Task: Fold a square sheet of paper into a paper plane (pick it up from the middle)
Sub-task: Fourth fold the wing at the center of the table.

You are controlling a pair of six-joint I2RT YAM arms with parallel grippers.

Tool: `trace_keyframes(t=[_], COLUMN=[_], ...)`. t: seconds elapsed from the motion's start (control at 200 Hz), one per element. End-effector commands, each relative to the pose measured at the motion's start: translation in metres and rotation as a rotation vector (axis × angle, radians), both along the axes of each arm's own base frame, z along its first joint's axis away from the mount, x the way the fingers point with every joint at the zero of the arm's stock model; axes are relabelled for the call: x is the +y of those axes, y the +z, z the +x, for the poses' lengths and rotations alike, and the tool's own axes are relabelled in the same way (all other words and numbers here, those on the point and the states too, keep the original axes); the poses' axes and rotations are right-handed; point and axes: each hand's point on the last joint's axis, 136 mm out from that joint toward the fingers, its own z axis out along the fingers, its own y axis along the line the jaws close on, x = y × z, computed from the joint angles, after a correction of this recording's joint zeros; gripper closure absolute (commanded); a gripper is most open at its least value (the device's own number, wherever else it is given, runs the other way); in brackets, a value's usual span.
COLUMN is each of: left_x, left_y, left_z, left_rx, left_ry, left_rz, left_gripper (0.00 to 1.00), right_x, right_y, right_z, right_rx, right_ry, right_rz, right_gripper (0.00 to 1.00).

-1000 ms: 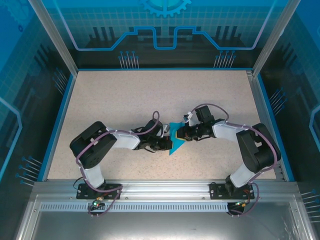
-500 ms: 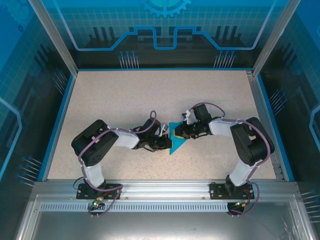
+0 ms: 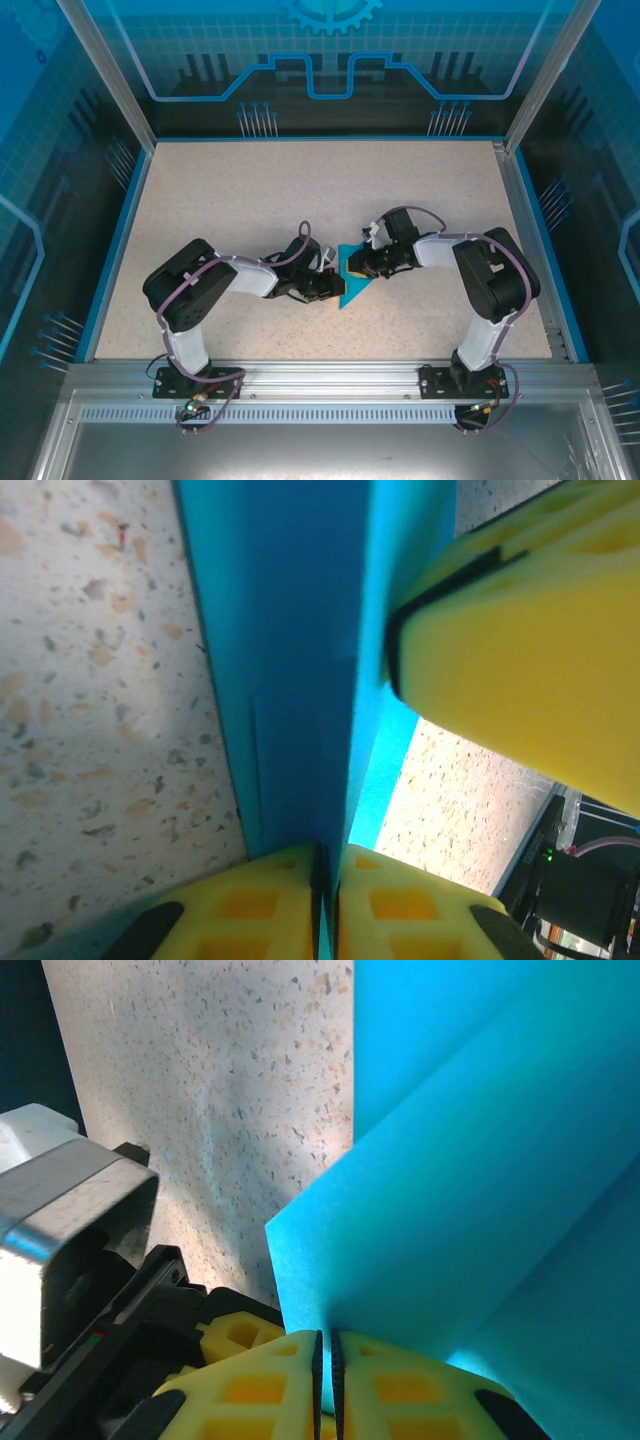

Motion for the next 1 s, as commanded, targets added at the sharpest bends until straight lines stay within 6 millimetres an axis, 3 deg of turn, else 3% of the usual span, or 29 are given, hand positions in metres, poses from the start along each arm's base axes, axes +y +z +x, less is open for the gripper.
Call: trace_keyframes(t=[0.0,0.375,0.53,0.785,0.85,0.94,0.995], left_x=[0.022,0.024,0.022,0.029,0.032,0.044,0.052], left_y=[-0.031,-0.026,-0.025,-0.023,-0.021,-0.019,-0.015], left_z=[-0.016,-0.014,-0.017,-0.023,-0.028,-0.031,-0.03], left_rx=[0.084,0.068,0.071,0.085,0.083,0.06,0.04], left_ry=[0.022,0.014,-0.006,0.003,0.011,0.063,0.108], left_rz=[0.096,0.117,0.119,0.15,0.155,0.181,0.187], left_gripper=[0.83,0.88,0.81,0.8,0.72,0.71,0.65], right_x=[0.006,0.003,0.002,-0.001,-0.001,-0.002,-0.003], right_y=[-0.001,-0.009,-0.014,-0.021,-0.021,-0.024,-0.025], right_z=[0.005,0.004,0.003,0.002,0.002,0.002,0.001], right_rx=[-0.005,0.011,0.022,0.032,0.034,0.038,0.041], right_ry=[0.011,0.01,0.009,0.005,0.008,0.003,0.004], right_rz=[0.012,-0.01,-0.019,-0.037,-0.032,-0.039,-0.04], right_gripper=[0.86,0.87,0.87,0.87,0.87,0.87,0.87])
